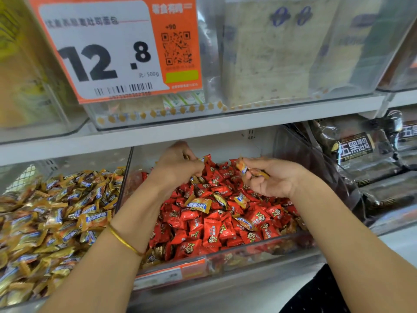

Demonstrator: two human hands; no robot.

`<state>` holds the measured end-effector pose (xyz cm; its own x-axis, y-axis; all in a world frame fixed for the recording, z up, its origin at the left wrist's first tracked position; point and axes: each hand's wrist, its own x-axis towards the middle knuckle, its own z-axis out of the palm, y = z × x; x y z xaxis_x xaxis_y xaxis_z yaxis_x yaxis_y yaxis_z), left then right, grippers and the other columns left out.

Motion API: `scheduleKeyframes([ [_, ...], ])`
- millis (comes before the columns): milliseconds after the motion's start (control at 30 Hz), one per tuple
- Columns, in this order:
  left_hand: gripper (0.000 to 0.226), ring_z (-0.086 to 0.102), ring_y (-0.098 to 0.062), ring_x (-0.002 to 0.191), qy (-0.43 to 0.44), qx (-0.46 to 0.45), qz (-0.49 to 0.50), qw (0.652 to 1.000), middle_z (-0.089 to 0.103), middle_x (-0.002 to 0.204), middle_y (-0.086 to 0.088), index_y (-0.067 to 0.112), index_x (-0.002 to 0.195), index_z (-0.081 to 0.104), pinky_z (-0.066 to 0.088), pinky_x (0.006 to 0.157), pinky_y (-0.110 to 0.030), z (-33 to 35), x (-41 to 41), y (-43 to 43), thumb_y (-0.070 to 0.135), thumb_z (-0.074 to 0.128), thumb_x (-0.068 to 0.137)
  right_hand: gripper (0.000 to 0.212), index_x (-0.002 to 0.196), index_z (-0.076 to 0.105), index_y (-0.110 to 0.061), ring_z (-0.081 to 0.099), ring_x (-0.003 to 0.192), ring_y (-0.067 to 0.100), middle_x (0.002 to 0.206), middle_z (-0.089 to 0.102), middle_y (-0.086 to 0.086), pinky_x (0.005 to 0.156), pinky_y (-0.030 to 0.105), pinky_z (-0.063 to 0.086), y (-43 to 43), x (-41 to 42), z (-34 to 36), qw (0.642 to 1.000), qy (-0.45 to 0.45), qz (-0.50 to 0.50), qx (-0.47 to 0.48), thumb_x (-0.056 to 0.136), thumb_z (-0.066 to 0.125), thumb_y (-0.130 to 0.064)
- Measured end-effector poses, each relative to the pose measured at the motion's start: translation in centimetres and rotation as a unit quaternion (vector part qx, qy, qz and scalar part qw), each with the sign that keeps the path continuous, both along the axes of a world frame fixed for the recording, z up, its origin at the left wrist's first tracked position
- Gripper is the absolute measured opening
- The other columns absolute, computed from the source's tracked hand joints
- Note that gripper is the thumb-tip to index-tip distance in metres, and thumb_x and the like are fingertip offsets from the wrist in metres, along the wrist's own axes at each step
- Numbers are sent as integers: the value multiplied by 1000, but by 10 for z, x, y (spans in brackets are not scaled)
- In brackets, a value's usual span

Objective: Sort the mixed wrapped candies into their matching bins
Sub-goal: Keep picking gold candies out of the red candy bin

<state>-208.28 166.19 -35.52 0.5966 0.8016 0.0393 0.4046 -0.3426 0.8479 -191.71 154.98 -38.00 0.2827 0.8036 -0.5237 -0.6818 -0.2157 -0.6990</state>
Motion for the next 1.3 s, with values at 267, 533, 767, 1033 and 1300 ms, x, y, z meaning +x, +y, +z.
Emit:
scheduleKeyframes([
  [267,36,54,-11,58,-83,-222,-55,970,53,88,-9,21,108,60,36,38,-17,4,-13,-14,-6,51,88,23,82,54,-2,60,74,23,79,57,16,47,24,52,-8,-3,-5,991,133,-29,9,95,50,-20],
  [533,6,55,-6,93,152,17,-179,972,61,104,9,23,86,68,45,76,-21,6,-31,-17,17,68,84,11,80,59,-10,43,38,7,57,52,2,36,18,36,-21,-9,0,951,-305,35,-33,83,66,-1],
  [767,32,41,-13,131,262,114,-233,930,48,140,2,23,110,67,23,108,-24,-7,-33,-10,18,73,80,22,93,69,-15,40,41,10,74,60,3,41,22,34,-21,-20,-8,778,-577,227,-98,74,78,-9],
  [1033,21,54,-8,91,120,161,-183,962,58,99,8,20,100,63,40,73,-17,0,-18,-13,21,71,81,16,79,59,-13,39,37,5,57,58,0,35,17,31,-23,-8,0,894,-439,81,-43,78,74,-11],
  [1300,21,48,-16,105,293,244,-269,885,37,97,8,32,111,64,38,89,-26,-14,6,-20,29,58,91,10,80,64,-13,35,38,8,60,52,2,34,16,26,-41,14,2,904,-424,8,-56,87,66,-20],
])
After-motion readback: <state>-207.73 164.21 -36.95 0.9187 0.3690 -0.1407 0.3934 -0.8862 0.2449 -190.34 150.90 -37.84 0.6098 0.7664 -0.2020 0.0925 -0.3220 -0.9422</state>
